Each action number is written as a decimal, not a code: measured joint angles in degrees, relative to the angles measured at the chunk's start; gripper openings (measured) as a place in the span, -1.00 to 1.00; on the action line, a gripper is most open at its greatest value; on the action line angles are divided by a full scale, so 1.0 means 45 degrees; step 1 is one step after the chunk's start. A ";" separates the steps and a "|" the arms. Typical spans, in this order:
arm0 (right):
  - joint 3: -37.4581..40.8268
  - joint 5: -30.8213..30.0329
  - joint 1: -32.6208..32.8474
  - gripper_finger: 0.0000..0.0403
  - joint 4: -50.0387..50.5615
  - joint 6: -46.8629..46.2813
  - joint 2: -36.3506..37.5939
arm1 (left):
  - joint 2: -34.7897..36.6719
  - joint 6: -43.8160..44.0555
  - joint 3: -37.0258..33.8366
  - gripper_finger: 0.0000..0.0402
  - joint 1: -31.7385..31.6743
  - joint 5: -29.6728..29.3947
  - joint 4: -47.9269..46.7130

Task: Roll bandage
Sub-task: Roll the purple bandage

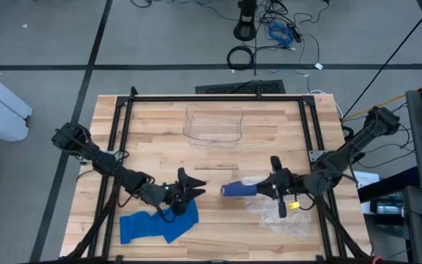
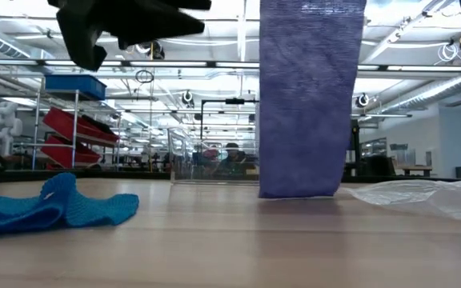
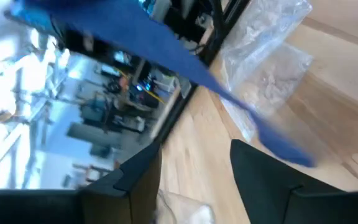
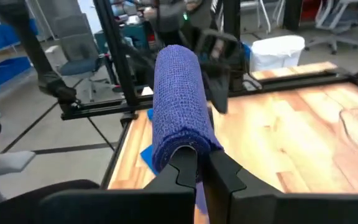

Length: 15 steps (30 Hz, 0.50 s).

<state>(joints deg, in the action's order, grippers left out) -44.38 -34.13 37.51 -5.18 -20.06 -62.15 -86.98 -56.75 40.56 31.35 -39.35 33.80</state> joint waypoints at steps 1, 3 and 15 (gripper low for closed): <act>0.0000 -0.0004 -0.0086 -1.00 0.0003 -0.0122 -0.0086 | 0.0000 -0.0206 0.0000 -0.05 0.0031 0.0005 0.0126; 0.0000 -0.0004 -0.0362 -1.00 -0.0063 -0.0349 -0.0325 | 0.0000 -0.0234 0.0037 -0.09 -0.0005 0.0014 0.0171; 0.0000 -0.0004 -0.1164 -1.00 -0.2767 0.3344 -0.2315 | -0.0005 0.5725 0.0097 -0.12 -0.1126 0.1821 0.0198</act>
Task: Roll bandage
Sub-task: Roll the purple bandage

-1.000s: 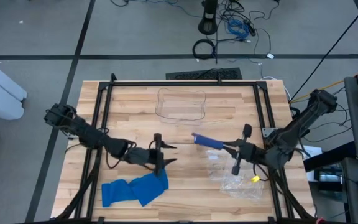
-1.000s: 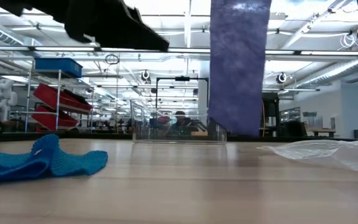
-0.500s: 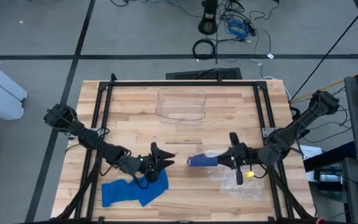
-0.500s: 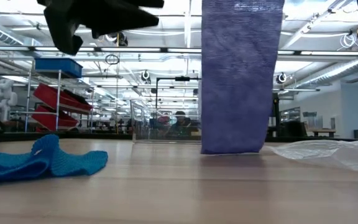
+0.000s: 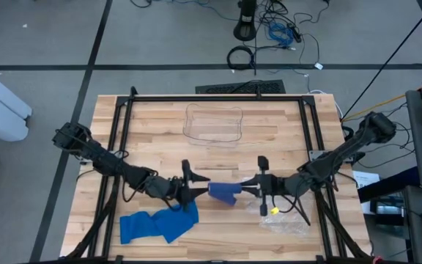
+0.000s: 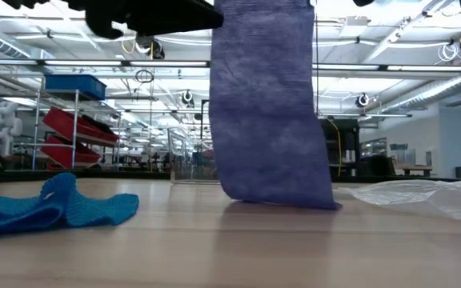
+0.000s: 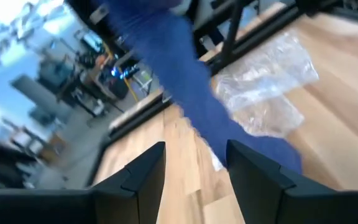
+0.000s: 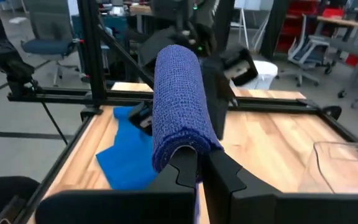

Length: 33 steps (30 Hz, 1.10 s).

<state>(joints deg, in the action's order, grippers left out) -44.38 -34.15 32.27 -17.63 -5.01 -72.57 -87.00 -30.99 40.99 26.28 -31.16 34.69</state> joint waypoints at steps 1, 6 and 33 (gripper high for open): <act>0.0000 -0.0002 -0.0005 -1.00 -0.0071 0.0163 -0.0055 | 0.0000 0.0426 0.0002 -0.12 -0.0082 0.0007 -0.0004; 0.0000 -0.0008 0.0010 -1.00 -0.0389 0.0795 -0.0106 | 0.0000 0.2162 0.0010 -0.12 -0.0408 0.0499 -0.0140; 0.0000 -0.5244 0.0184 -1.00 -0.0899 0.2068 -0.0099 | -0.0005 0.4834 0.0043 -0.15 -0.0905 0.5635 -0.0234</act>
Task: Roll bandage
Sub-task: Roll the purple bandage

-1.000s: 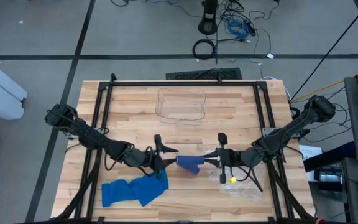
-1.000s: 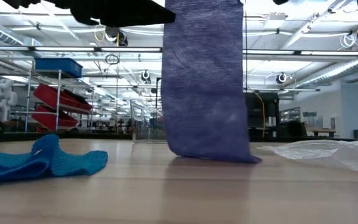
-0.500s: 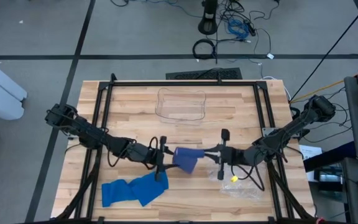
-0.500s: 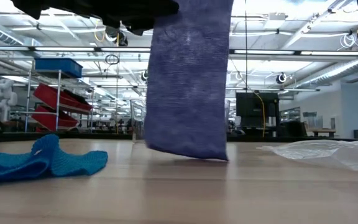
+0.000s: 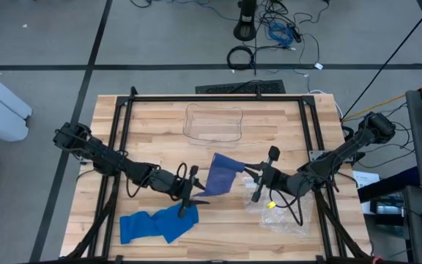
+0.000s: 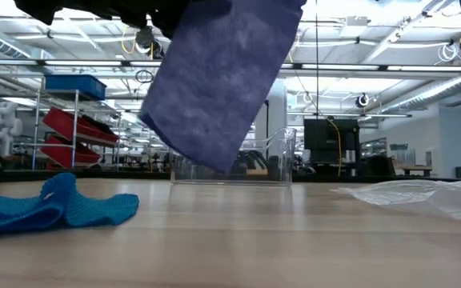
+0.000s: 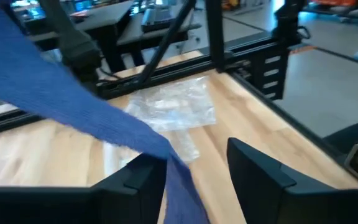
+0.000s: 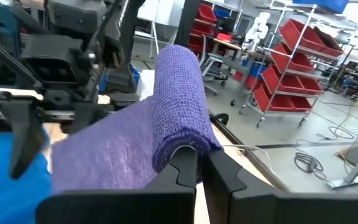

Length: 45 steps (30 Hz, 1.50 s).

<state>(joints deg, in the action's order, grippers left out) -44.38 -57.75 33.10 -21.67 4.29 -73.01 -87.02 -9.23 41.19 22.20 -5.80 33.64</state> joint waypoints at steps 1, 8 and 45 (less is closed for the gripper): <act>0.0000 -0.0098 0.0005 -1.00 0.0004 0.0010 0.0000 | 0.0000 0.0000 0.0060 -0.18 0.0024 0.0081 -0.0018; 0.0000 -0.0200 0.0189 -1.00 0.0083 0.0005 0.0000 | 0.0000 -0.0006 0.0464 -0.76 0.0169 0.0225 -0.0043; -0.0005 0.4870 0.0083 -1.00 0.1628 -0.2344 -0.2445 | 0.0000 0.0941 0.1541 -0.99 0.0729 -0.1653 0.1842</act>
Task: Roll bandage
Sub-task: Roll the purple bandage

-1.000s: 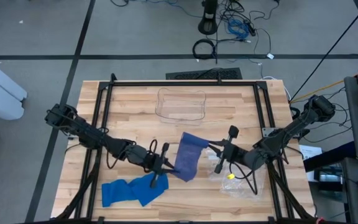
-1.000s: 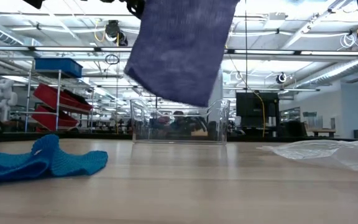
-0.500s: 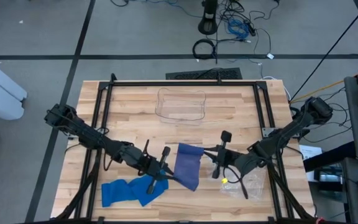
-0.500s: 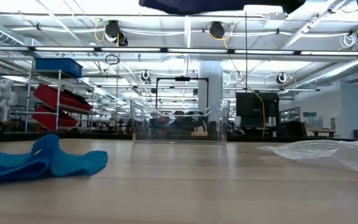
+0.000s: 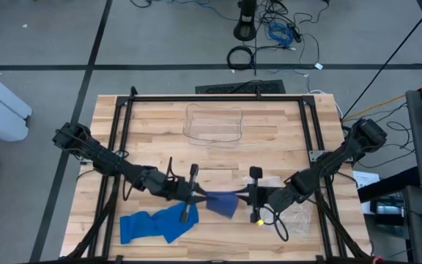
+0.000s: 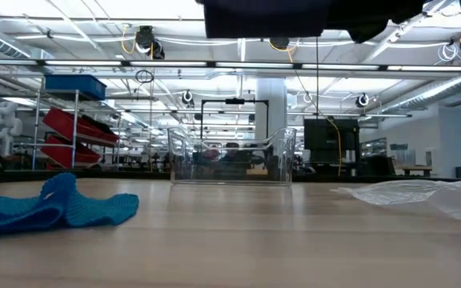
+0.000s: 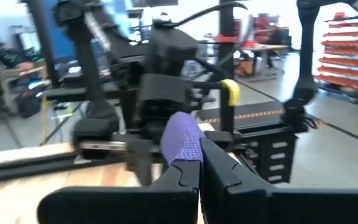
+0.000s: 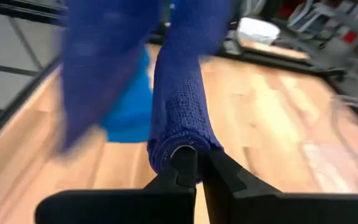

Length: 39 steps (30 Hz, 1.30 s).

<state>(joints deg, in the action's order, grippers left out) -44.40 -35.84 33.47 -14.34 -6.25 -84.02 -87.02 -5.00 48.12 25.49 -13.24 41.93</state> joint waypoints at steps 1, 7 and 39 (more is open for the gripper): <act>0.0000 0.0208 0.0000 -1.00 -0.0058 -0.0102 -0.0078 | 0.0000 0.0180 0.0000 -0.99 -0.0012 -0.0131 0.0000; 0.0000 0.0670 0.0298 -1.00 -0.0466 -0.0528 -0.0265 | 0.0000 0.1782 -0.0005 -0.99 0.0007 -0.1496 -0.0425; 0.0000 0.1302 0.1054 -1.00 -0.1690 -0.3232 -0.0236 | 0.0000 0.4679 -0.0024 -0.26 -0.0256 -0.2879 -0.3591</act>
<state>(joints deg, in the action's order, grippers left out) -44.40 -29.98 38.22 -21.95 -20.80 -85.08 -87.02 16.05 48.01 24.34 -26.20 25.77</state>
